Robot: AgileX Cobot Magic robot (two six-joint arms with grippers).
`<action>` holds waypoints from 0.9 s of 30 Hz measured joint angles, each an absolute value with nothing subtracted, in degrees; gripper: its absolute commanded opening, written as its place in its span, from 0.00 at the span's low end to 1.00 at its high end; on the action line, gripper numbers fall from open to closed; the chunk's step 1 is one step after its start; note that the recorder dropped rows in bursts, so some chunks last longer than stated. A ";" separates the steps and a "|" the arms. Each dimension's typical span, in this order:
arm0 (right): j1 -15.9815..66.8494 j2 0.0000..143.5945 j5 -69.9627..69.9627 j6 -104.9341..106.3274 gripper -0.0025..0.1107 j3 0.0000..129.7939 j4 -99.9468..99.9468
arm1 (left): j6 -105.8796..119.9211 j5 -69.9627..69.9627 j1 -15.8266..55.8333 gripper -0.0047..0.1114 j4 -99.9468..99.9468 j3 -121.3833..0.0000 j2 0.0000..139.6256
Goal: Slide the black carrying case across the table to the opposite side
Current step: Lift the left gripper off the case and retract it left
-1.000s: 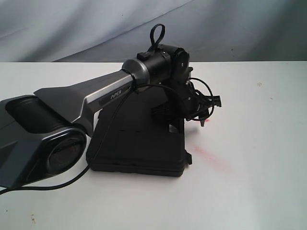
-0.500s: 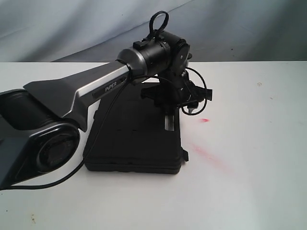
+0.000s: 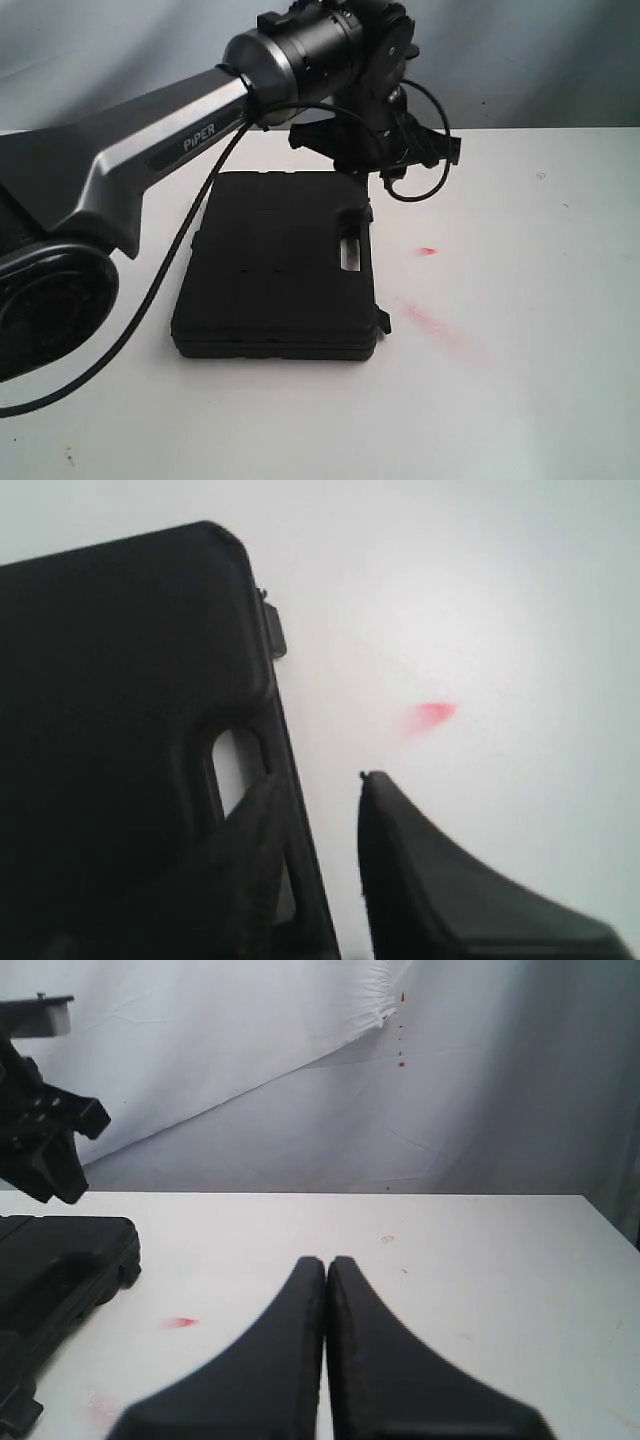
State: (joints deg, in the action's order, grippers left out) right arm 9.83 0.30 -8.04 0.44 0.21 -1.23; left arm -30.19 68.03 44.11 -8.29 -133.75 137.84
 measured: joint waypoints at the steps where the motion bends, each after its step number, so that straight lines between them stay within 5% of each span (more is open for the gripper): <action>1: 9.83 0.30 -8.04 0.44 0.02 0.21 -1.23 | -30.19 68.52 44.78 0.12 -8.75 -133.75 136.93; 4: 9.83 0.30 -8.04 0.44 0.02 0.21 -1.23 | -30.19 69.39 46.65 0.04 -9.77 -133.75 134.67; 14: 9.83 0.30 -8.04 0.44 0.02 0.21 -1.23 | -29.83 69.96 51.63 0.04 -12.07 -129.47 128.19; 27: 9.83 0.30 -8.04 0.44 0.02 0.21 -1.23 | -29.83 37.15 46.43 0.04 -11.11 -67.78 89.00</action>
